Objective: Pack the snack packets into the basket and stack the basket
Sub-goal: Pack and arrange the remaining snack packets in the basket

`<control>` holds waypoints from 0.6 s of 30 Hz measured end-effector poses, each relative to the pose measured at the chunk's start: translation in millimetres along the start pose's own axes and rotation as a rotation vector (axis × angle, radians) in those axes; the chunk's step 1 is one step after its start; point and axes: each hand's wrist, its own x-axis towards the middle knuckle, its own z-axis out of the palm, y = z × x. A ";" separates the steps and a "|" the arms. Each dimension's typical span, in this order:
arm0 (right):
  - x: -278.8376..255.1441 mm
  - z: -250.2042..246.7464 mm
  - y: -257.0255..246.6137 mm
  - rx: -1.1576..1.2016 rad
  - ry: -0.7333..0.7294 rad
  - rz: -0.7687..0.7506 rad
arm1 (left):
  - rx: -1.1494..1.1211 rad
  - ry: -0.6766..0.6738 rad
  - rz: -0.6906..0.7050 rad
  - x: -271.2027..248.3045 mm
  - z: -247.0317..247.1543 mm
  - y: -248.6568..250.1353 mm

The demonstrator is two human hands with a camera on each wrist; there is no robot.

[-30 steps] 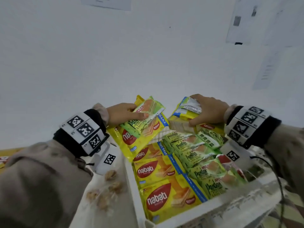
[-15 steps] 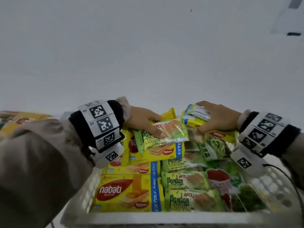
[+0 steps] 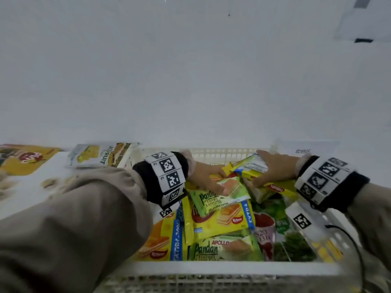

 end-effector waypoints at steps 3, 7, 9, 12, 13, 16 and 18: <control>1.5 4.2 -9.0 -0.045 -0.003 -0.008 | 0.026 0.076 0.005 -12.2 -11.0 -3.6; 4.8 4.2 -11.1 -0.169 0.024 0.002 | 0.003 0.220 -0.013 -50.2 -39.7 -19.4; 2.6 0.8 -12.1 -0.225 0.016 0.034 | -0.035 0.281 -0.040 -71.2 -49.9 -37.0; -0.8 -2.5 -13.7 -0.275 0.010 0.066 | -0.090 0.336 -0.134 -97.1 -55.8 -73.3; -0.8 -2.7 -13.4 -0.262 0.023 0.058 | -0.085 0.345 -0.169 -102.6 -55.9 -86.5; -3.2 -5.7 -10.1 -0.141 0.062 0.038 | -0.119 0.344 -0.268 -112.5 -47.0 -126.6; -7.3 -9.2 -9.5 -0.077 0.031 0.041 | -0.159 0.327 -0.315 -112.1 -36.1 -147.3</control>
